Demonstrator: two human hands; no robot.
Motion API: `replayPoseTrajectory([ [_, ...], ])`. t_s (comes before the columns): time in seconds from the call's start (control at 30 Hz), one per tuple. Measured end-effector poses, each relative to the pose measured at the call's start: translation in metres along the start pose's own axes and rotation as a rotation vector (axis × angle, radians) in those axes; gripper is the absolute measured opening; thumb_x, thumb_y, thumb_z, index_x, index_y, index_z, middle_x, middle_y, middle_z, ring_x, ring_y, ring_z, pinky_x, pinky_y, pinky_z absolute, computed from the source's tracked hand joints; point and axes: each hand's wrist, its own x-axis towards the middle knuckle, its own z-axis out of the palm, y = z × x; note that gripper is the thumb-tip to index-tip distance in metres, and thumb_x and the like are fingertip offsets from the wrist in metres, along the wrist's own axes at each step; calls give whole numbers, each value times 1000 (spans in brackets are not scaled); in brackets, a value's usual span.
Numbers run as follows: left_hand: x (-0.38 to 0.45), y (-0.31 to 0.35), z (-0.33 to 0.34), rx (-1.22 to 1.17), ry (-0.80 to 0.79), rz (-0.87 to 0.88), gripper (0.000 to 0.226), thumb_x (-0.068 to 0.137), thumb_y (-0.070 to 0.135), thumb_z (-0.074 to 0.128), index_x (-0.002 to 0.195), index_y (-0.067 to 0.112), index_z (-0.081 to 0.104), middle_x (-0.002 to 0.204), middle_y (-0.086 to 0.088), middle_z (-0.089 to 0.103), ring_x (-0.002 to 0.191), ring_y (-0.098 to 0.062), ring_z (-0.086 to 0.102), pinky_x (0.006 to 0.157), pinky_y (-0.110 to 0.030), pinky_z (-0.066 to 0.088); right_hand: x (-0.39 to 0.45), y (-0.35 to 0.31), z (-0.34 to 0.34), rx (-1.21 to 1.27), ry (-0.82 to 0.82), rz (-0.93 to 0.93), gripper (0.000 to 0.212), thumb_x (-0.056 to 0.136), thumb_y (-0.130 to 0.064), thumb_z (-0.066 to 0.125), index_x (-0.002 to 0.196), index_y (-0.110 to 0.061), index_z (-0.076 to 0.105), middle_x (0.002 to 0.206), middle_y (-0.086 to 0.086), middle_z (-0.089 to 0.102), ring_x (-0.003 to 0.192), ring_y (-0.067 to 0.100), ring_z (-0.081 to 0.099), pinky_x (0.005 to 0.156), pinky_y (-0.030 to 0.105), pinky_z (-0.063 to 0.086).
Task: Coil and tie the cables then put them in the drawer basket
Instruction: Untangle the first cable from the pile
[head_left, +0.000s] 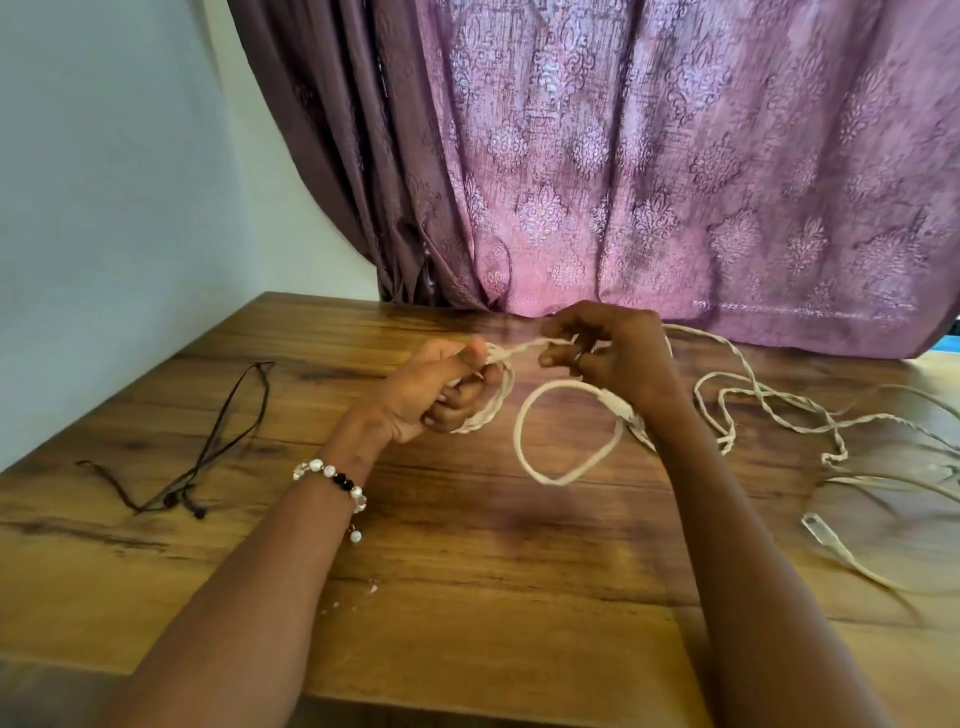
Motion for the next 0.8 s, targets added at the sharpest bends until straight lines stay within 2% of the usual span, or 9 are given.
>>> replayPoseTrajectory([
  [0.07, 0, 3, -3, -140, -34, 26, 50, 65, 55, 79, 73, 11, 56, 42, 8, 21, 28, 1, 19, 38, -6, 18, -3, 1, 0, 362, 30, 142, 25, 68, 0, 77, 87, -14, 69, 76, 13, 71, 56, 14, 62, 51, 25, 49],
  [0.13, 0, 4, -3, -228, -31, 41, 43, 66, 51, 80, 65, 16, 55, 43, 7, 15, 26, 1, 19, 36, -5, 21, -6, 0, 6, 548, 36, 202, 29, 76, 12, 63, 94, -9, 68, 77, 1, 73, 67, 13, 66, 56, 28, 55],
  [0.2, 1, 3, -2, -306, -31, 32, 42, 66, 49, 82, 62, 18, 53, 42, 7, 14, 26, -2, 13, 34, -5, 23, -8, -5, 17, 582, -2, 212, 32, 85, 10, 57, 105, -13, 67, 86, -3, 73, 81, 12, 67, 70, 35, 57],
  [0.27, 1, 3, -2, -402, -60, 29, 41, 67, 46, 82, 61, 19, 52, 40, 7, 13, 27, -5, 9, 31, -5, 24, -10, -13, 28, 617, -85, 182, 32, 86, 0, 63, 115, -13, 63, 95, -3, 70, 88, 10, 65, 74, 36, 57],
  [0.4, 1, 2, -3, -502, -129, 5, 39, 69, 40, 82, 59, 19, 51, 40, 8, 15, 28, -6, 10, 31, -7, 20, -10, -17, 38, 550, -55, 163, 36, 82, 8, 64, 115, -6, 60, 76, -16, 68, 74, -1, 64, 65, 24, 57],
  [0.53, 4, -3, -4, -507, -159, -29, 45, 70, 42, 81, 55, 18, 46, 37, 7, 18, 28, -5, 14, 30, -7, 25, -16, -13, 40, 564, -140, 215, 24, 90, 2, 57, 109, -11, 63, 81, -11, 68, 77, 5, 63, 73, 36, 58],
  [0.67, 9, -8, 0, -450, 17, -52, 49, 78, 39, 70, 48, 18, 38, 33, 7, 30, 26, -2, 27, 31, -11, 29, -16, -10, 43, 584, -143, 226, 21, 91, 4, 55, 106, -9, 62, 81, -6, 68, 74, 5, 64, 67, 28, 58],
  [0.73, 12, -6, 0, -444, 121, -64, 50, 88, 38, 51, 44, 19, 36, 32, 7, 27, 24, -2, 27, 30, -9, 24, -14, -6, 41, 548, -106, 272, 24, 88, 10, 56, 107, -4, 61, 84, 4, 66, 71, 8, 65, 64, 29, 59],
  [0.8, 12, -1, -5, -472, 182, -46, 56, 94, 38, 41, 41, 20, 37, 30, 8, 25, 22, -2, 23, 32, -8, 15, -13, 2, 36, 539, -8, 415, 21, 86, 17, 53, 98, 1, 61, 78, 12, 64, 59, 12, 64, 55, 30, 59],
])
